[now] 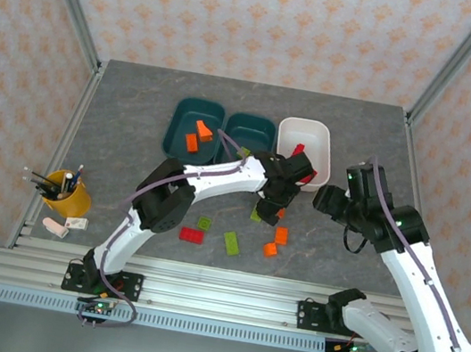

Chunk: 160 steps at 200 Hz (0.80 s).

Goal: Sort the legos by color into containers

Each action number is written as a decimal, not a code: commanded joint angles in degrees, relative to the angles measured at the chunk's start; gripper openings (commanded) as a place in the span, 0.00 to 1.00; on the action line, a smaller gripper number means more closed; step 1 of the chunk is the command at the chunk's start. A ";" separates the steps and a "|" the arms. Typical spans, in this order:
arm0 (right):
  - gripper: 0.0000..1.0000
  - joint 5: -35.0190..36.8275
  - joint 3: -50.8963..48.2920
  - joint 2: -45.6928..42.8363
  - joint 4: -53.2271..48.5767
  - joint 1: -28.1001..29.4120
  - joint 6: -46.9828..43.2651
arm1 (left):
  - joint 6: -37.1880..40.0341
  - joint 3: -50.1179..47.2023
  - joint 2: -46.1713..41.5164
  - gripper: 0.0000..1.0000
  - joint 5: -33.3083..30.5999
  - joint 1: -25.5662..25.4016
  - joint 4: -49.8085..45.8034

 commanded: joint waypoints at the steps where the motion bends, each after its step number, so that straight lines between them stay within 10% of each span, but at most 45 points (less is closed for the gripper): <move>1: 0.64 1.39 -0.75 -0.79 -1.96 0.37 0.86 | -4.27 2.75 1.84 0.78 -1.78 0.03 -3.04; 95: 0.64 0.71 -1.45 -0.61 -0.99 0.37 0.76 | -4.32 3.04 5.27 0.60 -4.64 -0.20 -7.01; 160: 0.64 0.41 -0.97 -0.70 -0.38 0.36 0.53 | -2.36 3.42 6.74 0.31 -5.48 -0.15 -6.64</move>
